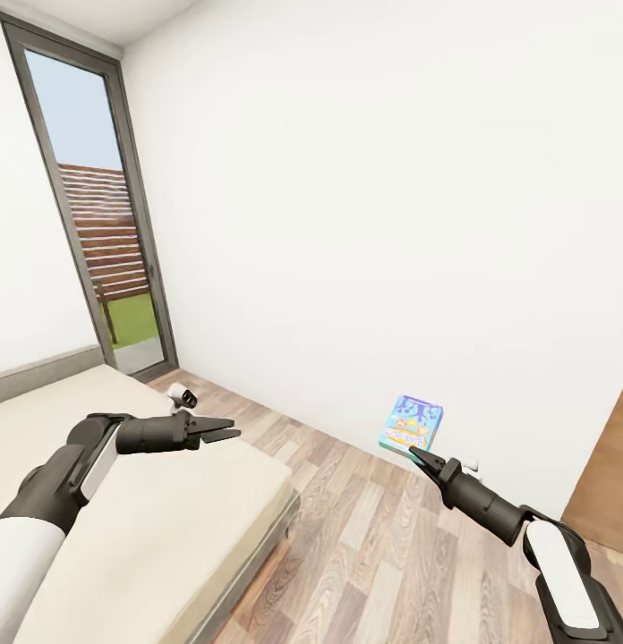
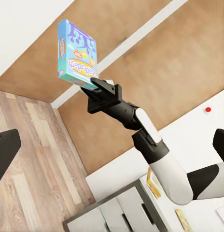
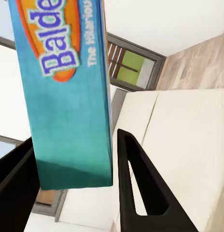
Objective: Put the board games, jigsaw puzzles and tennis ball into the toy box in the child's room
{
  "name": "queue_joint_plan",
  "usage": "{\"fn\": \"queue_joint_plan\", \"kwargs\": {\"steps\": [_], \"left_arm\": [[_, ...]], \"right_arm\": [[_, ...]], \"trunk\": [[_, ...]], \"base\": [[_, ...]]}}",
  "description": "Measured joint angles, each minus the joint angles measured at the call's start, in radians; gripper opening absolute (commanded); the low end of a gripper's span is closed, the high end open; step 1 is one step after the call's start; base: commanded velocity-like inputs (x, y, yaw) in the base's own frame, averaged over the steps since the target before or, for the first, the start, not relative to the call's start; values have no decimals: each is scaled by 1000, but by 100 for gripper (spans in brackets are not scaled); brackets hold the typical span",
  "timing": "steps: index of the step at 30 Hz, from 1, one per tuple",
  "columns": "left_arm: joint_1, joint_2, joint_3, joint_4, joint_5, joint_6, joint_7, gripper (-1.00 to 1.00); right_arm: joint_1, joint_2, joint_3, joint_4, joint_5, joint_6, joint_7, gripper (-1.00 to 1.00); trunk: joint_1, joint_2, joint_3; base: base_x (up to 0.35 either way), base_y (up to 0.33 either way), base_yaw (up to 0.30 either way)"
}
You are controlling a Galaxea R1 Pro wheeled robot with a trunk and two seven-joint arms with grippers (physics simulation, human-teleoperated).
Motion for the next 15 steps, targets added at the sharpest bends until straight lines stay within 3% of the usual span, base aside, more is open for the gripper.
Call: {"fn": "queue_joint_plan", "kwargs": {"steps": [15], "left_arm": [[0, 0, 0, 1, 1, 0, 2, 100]], "right_arm": [[0, 0, -1, 6, 0, -1, 0, -100]], "trunk": [[-58, 105, 54]], "base": [[0, 0, -276]]}}
